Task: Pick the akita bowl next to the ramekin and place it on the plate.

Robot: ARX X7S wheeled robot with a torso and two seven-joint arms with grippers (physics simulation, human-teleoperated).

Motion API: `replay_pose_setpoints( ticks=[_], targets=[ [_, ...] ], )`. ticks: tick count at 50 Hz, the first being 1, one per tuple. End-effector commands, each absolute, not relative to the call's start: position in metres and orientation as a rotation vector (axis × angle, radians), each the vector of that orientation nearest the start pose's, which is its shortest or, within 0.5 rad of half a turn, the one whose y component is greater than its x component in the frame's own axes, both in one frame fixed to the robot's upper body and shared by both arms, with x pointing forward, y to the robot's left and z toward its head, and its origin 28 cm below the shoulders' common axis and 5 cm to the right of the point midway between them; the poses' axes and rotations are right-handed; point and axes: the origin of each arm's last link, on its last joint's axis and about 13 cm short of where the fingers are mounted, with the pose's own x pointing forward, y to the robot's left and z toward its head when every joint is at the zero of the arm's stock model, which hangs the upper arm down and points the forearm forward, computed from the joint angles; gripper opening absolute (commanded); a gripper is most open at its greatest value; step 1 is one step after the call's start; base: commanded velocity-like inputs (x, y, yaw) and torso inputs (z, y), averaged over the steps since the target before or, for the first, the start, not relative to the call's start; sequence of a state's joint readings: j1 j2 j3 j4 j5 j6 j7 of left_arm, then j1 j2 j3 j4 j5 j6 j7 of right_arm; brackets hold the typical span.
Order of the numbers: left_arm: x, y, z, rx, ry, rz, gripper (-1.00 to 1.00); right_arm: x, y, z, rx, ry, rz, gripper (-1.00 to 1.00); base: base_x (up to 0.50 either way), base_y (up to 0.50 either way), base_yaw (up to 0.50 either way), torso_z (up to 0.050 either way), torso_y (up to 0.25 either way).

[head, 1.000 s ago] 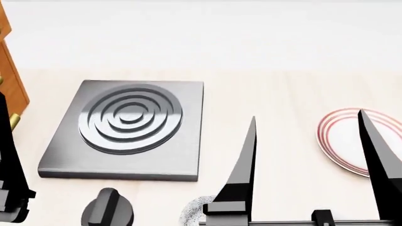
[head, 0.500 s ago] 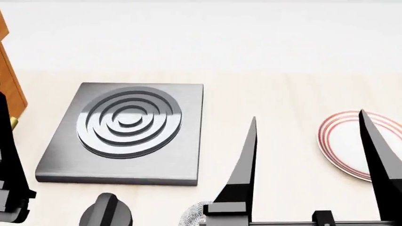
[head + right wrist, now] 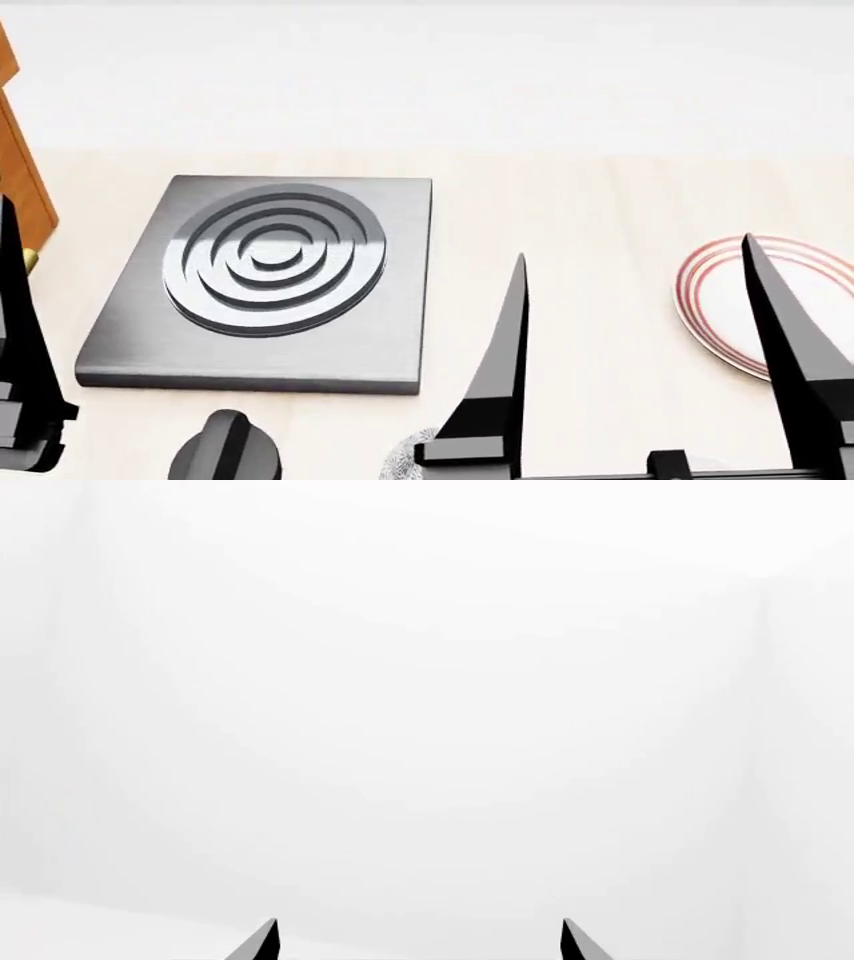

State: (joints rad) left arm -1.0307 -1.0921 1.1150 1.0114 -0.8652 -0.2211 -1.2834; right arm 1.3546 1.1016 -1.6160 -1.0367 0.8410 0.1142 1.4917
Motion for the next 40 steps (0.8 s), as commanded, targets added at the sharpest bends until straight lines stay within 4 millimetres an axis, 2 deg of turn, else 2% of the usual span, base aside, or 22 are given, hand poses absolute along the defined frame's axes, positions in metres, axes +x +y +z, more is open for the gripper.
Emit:
replay_pose_setpoints(
  ticks=[1,40],
  targets=[
    [0.1551,0.2103,0.23,0.155,-0.515,-0.024,1.0,0.1409,-0.0972,0.2192,-0.181,-0.461,0.003,1.0,0.0,0.0,0.0,0.0,-0.092],
    [0.1559,0.2096,0.23,0.154,-0.507,-0.032,1.0,0.1422,-0.0977,0.219,-0.183,-0.457,0.007,1.0,0.0,0.0,0.0,0.0,-0.121]
  ],
)
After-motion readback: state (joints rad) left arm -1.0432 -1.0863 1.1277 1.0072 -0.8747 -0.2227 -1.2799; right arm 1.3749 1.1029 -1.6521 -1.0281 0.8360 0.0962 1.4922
